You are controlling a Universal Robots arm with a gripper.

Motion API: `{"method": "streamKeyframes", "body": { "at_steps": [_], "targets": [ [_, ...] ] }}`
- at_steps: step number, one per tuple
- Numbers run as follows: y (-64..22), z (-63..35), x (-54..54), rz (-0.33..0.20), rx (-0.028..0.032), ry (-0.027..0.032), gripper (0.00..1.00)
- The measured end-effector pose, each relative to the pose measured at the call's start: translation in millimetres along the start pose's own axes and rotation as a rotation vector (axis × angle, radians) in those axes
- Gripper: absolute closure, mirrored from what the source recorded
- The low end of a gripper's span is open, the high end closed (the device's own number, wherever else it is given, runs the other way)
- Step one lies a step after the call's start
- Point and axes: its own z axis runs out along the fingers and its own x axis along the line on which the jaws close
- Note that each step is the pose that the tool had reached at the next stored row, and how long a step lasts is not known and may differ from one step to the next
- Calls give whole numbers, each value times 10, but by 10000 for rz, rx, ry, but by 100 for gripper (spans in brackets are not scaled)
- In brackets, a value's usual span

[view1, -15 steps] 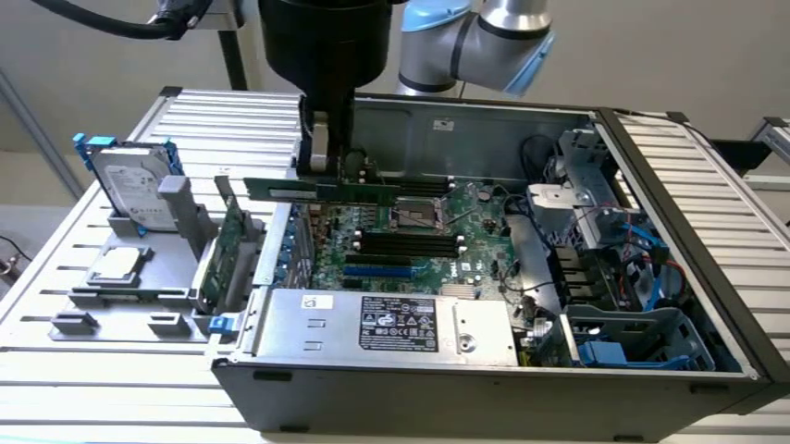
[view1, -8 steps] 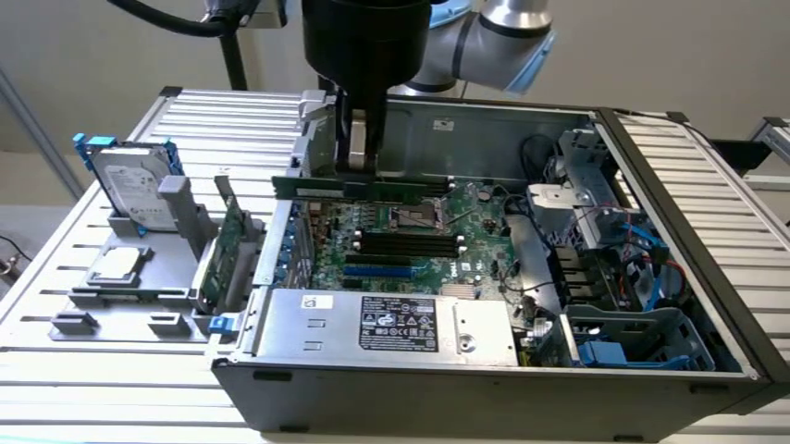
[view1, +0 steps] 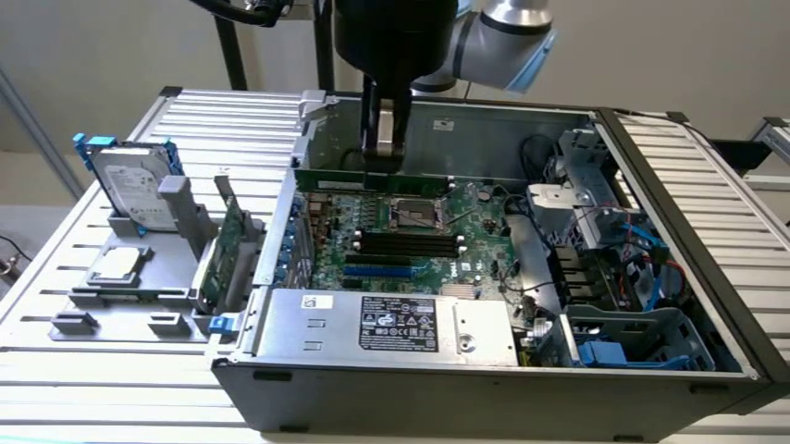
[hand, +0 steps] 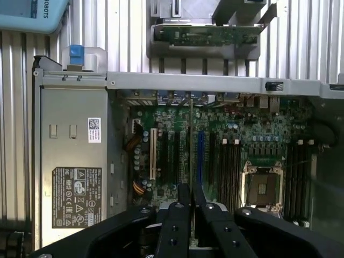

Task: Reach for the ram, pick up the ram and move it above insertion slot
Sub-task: 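Pick up the ram and move it above insertion slot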

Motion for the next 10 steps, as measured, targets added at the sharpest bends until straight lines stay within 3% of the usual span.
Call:
{"method": "streamKeyframes", "body": {
  "at_steps": [10],
  "targets": [
    [-211,7,-254,5,1,108,87]
  ]
}}
